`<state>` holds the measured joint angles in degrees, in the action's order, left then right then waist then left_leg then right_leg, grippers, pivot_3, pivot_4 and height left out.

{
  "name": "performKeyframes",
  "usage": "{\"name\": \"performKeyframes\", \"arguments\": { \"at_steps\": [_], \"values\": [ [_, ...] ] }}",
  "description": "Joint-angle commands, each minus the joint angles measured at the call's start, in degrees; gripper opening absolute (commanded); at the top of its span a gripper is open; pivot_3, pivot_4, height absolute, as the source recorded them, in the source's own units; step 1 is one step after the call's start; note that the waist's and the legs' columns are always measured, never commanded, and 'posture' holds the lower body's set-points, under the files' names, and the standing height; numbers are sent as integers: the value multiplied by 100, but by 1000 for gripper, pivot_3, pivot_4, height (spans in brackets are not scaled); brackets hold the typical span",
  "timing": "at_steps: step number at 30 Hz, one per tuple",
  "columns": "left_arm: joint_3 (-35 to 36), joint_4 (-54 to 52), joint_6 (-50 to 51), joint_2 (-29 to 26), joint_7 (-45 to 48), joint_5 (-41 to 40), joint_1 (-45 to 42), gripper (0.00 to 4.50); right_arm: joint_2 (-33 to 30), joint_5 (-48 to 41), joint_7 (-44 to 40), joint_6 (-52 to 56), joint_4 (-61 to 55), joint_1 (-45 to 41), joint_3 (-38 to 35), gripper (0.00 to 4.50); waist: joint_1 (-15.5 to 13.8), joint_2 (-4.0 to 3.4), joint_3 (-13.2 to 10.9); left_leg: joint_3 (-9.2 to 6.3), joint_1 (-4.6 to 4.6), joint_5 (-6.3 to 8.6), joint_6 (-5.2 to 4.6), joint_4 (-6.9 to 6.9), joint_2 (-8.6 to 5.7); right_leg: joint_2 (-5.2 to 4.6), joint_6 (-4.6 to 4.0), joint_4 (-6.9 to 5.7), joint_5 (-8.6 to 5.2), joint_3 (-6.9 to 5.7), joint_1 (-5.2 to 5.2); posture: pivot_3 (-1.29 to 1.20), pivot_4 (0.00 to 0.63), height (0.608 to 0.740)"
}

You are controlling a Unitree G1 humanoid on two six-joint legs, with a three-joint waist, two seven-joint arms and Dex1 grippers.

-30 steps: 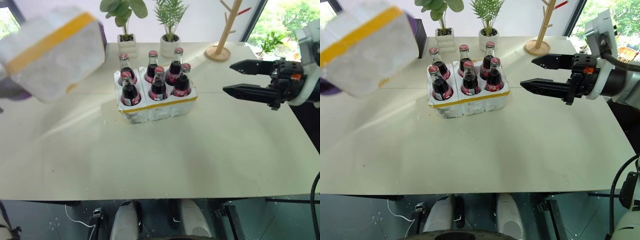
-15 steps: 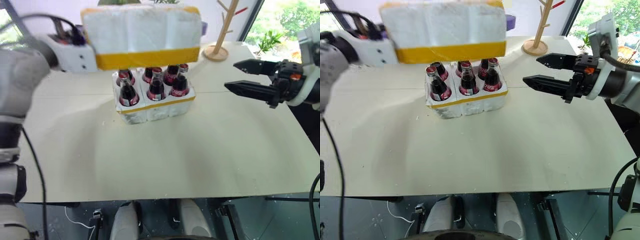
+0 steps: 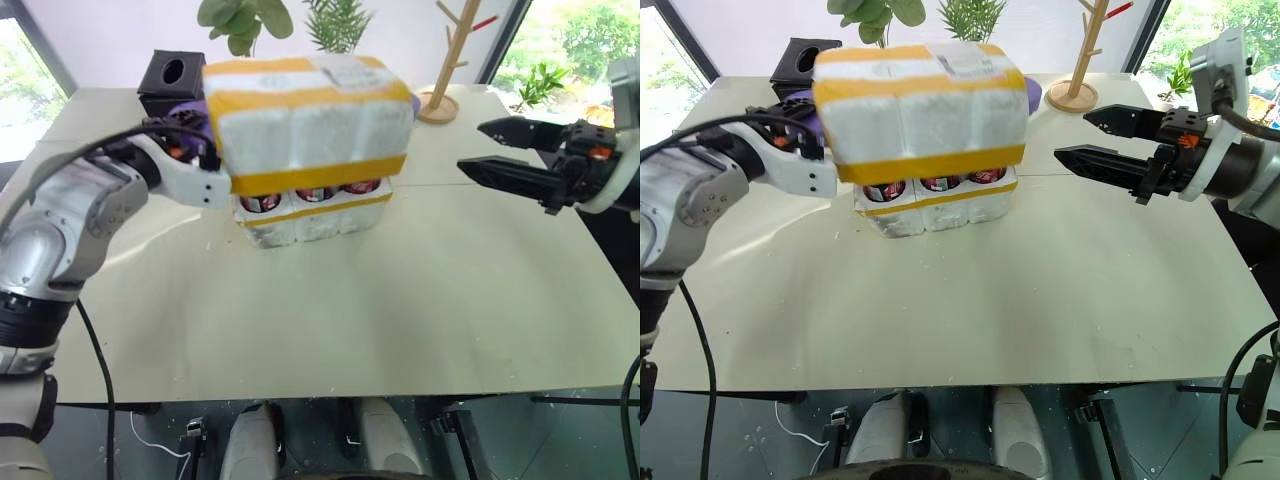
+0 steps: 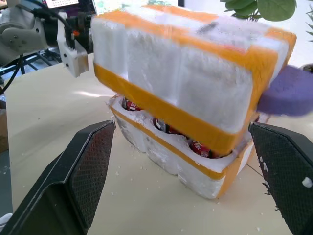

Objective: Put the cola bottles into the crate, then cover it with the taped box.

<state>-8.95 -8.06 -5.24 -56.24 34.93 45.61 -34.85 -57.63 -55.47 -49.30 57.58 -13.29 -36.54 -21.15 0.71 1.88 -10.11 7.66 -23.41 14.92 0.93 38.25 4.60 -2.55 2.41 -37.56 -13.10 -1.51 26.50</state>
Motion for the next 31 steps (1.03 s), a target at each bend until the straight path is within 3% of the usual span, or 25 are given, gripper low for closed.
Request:
{"name": "performKeyframes", "arguments": {
  "at_steps": [1,8,11,15,17,19,21,23,28,31],
  "values": [
    [261,-321,39,-145,151,-71,278,4185,-17,-102,-24,-113,-75,4,-229,4500,-3,0,0,0,0,0,0,0,0,0,0,0,0,0,0,0,150,740],
    [1216,-1136,-18,-268,-4,-435,1762,4185,-21,8,-115,-238,3,193,-212,4500,5,0,0,-1,2,1,-1,-1,1,-3,0,3,0,1,-3,0,150,740],
    [1854,-1426,-209,-113,-210,-1019,2126,4185,-21,23,-152,-284,3,327,-225,4500,-11,1,0,-4,1,0,0,-1,3,-3,-1,2,0,-1,-3,0,150,740],
    [2709,-1525,640,374,615,-2959,2405,4185,-110,202,-341,-457,57,518,-156,4500,-16,-3,3,-5,6,0,0,2,0,-12,0,7,0,-3,-15,0,150,740],
    [3150,-1416,1560,438,1293,-4112,2405,4185,-181,360,-525,-598,154,594,-70,4500,-4,-3,3,-6,6,0,0,2,0,-9,0,10,0,-3,-16,0,150,740],
    [3745,-1370,3402,487,1941,-5770,2111,4185,-259,586,-731,-778,310,639,73,4500,6,-3,3,-9,7,0,0,2,2,-1,0,9,0,-4,-16,0,150,740],
    [4393,-1193,5010,167,2689,-7359,1907,4185,-316,800,-925,-957,488,633,249,4500,16,-1,2,-11,8,-1,2,2,4,4,1,7,-1,-5,-15,0,150,740],
    [4798,-731,5795,-362,3419,-8214,1813,4185,-354,987,-1129,-1115,692,556,432,4500,38,0,2,-14,8,-2,3,3,5,5,3,5,-3,-8,-15,0,150,740],
    [4477,258,5702,-1498,4560,-8325,2095,4185,-321,1303,-1468,-1323,1072,227,795,4500,41,-14,3,-10,12,-1,3,-4,1,2,1,7,-5,-10,-13,0,150,740],
    [4051,580,5058,-1727,4717,-8045,2048,4185,-268,1447,-1576,-1394,1226,46,963,4500,35,-14,3,-7,13,-1,3,-5,1,0,-4,8,-7,-11,-12,0,150,740]
  ]
}}
